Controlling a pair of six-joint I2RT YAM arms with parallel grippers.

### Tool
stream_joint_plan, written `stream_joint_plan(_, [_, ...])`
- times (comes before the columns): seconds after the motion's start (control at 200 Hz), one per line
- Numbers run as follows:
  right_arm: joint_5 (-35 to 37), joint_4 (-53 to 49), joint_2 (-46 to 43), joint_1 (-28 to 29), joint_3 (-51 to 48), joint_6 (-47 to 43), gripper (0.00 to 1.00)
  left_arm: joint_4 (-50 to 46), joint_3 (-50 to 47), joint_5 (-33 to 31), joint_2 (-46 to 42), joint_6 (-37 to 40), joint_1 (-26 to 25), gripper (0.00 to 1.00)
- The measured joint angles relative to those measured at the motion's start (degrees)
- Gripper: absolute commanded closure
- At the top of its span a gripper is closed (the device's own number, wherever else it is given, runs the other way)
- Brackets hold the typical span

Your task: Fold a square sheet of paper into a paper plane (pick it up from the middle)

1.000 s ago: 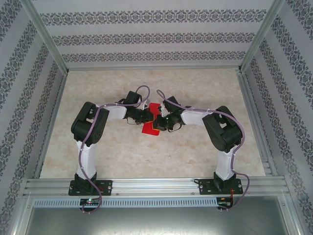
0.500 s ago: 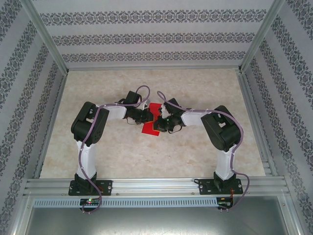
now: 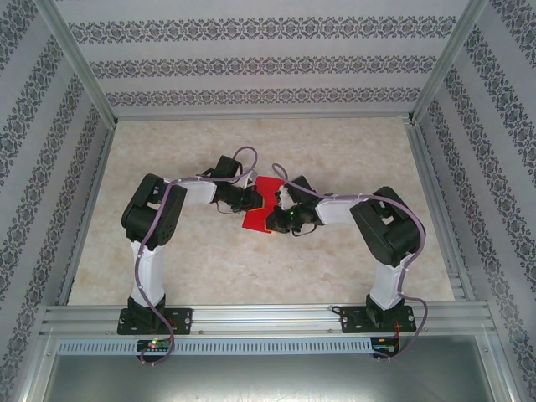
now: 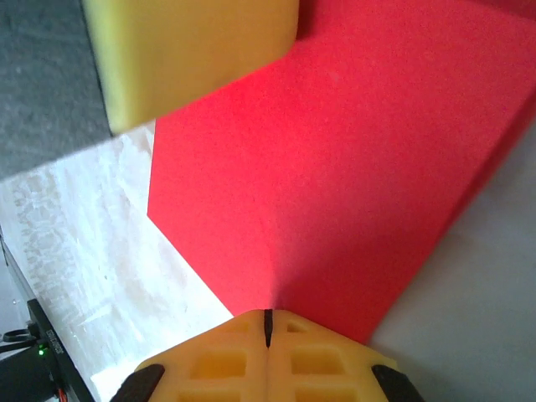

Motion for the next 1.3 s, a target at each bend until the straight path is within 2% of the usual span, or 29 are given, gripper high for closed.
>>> stream_joint_plan(0.18, [0.00, 2.21, -1.36, 0.00, -2.47, 0.46, 1.00, -0.20, 0.00, 0.44, 0.04, 0.00, 0.11, 0.93])
stream_joint_plan(0.505, [-1.66, -1.01, -3.02, 0.31, -3.02, 3.08, 1.00, -0.28, 0.00, 0.81, 0.04, 0.02, 0.31, 0.94])
stream_joint_plan(0.689, [-2.36, -1.11, -2.47, -0.11, 2.49, 4.98, 1.00, -0.28, -0.02, 0.81, 0.04, 0.02, 0.31, 0.94])
stream_joint_plan(0.879, [-2.64, -0.68, 3.08, -0.33, 9.99, 4.76, 1.00, -0.28, -0.02, 0.81, 0.04, 0.04, 0.35, 0.94])
stream_joint_plan(1.084, [-0.81, -4.76, 7.15, -0.94, 11.04, 2.10, 1.00, -0.46, -0.02, 1.03, 0.02, 0.02, 0.74, 0.94])
stream_joint_plan(1.299, [0.22, -4.31, 5.79, -0.92, 9.20, -0.66, 1.00, -1.51, 0.33, 1.01, -0.02, 0.02, 0.74, 0.93])
